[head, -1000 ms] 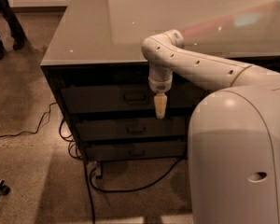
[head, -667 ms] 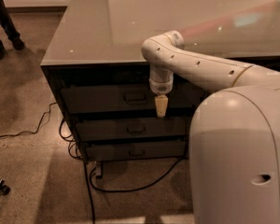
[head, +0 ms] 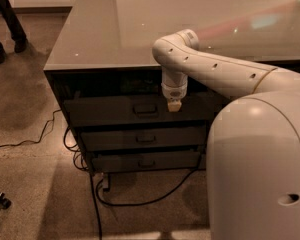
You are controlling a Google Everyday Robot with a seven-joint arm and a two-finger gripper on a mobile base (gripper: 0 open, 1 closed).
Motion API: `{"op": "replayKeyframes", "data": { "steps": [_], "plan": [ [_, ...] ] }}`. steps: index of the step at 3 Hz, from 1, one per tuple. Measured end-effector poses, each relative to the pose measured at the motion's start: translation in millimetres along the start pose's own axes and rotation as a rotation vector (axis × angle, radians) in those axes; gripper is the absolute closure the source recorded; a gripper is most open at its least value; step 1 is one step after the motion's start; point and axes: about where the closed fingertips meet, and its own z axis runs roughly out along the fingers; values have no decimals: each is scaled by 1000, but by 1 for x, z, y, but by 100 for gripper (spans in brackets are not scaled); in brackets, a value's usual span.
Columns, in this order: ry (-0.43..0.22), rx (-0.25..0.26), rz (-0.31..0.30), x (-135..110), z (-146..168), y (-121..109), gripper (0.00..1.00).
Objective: Open top drawer
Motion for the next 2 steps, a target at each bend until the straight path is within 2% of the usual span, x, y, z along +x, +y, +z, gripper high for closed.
{"op": "replayKeyframes", "data": {
  "steps": [1, 2],
  "plan": [
    [0, 0, 0, 0, -8, -1, 97],
    [0, 0, 0, 1, -15, -1, 100]
  ]
}}
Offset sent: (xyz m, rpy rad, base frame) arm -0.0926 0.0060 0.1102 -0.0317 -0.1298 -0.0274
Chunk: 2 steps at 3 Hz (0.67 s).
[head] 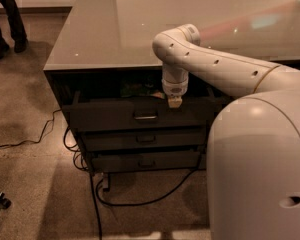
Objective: Open top drawer
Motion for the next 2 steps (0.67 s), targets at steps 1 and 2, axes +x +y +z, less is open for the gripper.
{"op": "replayKeyframes", "data": {
  "steps": [1, 2],
  "plan": [
    [0, 0, 0, 0, -6, -1, 100],
    [0, 0, 0, 0, -7, -1, 82]
  ]
}}
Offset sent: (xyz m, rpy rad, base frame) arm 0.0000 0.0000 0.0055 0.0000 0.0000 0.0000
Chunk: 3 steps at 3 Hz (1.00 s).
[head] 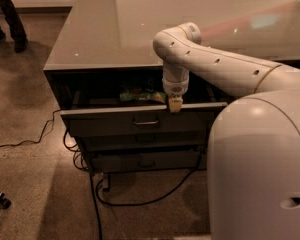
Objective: Open top drawer
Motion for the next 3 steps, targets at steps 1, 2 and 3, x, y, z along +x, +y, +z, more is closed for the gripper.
{"op": "replayKeyframes", "data": {
  "steps": [1, 2, 3],
  "plan": [
    [0, 0, 0, 0, 0, 0, 59],
    [0, 0, 0, 0, 0, 0, 36],
    [0, 0, 0, 0, 0, 0, 13]
  ]
}}
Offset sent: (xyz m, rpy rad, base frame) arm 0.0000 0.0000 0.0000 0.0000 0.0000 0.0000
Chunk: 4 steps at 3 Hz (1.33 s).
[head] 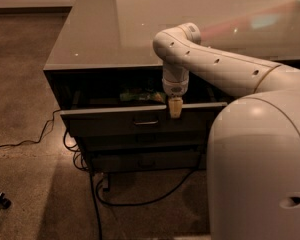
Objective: Open top drawer
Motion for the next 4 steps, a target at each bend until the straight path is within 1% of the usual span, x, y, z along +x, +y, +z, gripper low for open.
{"op": "replayKeyframes", "data": {
  "steps": [1, 2, 3, 4],
  "plan": [
    [-1, 1, -3, 0, 1, 1, 0],
    [-4, 4, -9, 0, 3, 5, 0],
    [-1, -15, 10, 9, 16, 20, 0],
    [19, -46, 34, 22, 28, 41, 0]
  ]
}}
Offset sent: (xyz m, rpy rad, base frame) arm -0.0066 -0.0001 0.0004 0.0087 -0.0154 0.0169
